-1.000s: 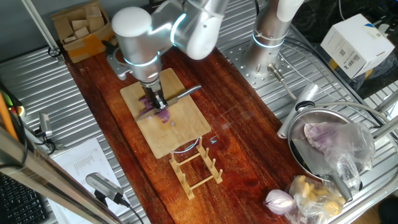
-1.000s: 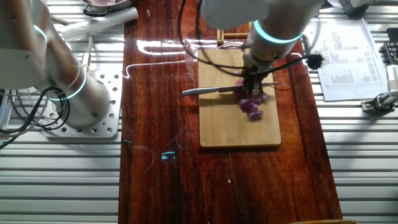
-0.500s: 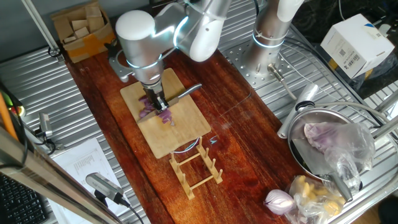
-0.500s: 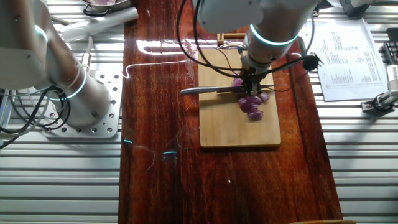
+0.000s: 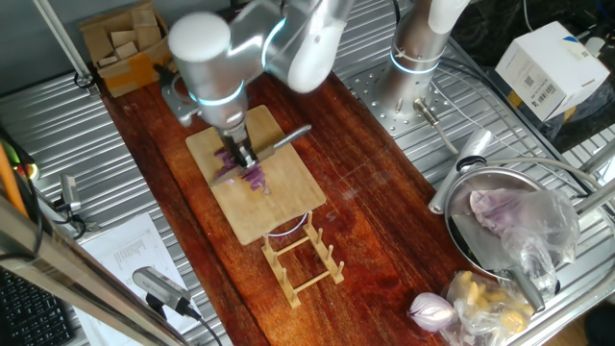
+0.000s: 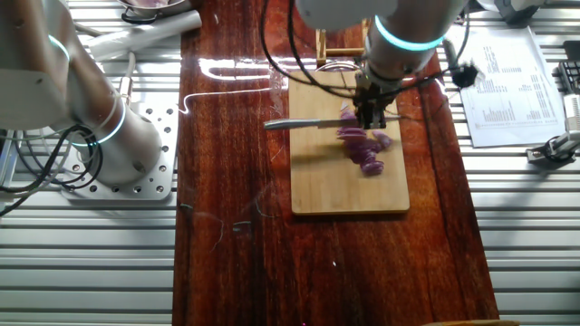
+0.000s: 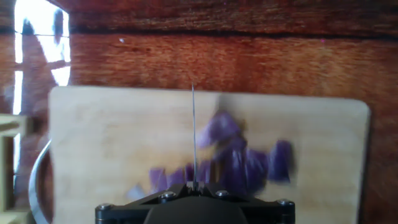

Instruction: Chop the onions

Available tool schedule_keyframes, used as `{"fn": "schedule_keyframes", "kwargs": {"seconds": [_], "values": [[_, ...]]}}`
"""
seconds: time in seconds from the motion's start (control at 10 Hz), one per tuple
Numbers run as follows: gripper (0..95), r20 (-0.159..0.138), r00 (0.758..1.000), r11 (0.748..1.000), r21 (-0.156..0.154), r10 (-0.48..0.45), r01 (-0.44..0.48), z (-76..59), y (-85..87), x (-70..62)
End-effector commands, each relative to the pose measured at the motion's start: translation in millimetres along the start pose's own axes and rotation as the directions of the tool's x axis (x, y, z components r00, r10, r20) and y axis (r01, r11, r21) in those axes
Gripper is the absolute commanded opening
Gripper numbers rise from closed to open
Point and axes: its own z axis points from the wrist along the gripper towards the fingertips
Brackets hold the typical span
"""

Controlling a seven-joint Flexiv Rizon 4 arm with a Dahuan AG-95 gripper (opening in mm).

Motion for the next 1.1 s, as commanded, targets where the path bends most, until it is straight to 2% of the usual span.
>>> {"fn": "schedule_keyframes", "kwargs": {"seconds": [0.1, 0.4, 1.1], "values": [[0.0, -0.002, 1.000, 1.000, -0.011, 0.002, -0.002, 0.7, 6.6, -4.9], [0.0, 0.004, 1.000, 1.000, -0.011, 0.020, -0.020, 6.0, 17.0, -3.9], [0.0, 0.014, 1.000, 1.000, -0.021, 0.023, -0.022, 18.3, 15.4, -0.3]]}}
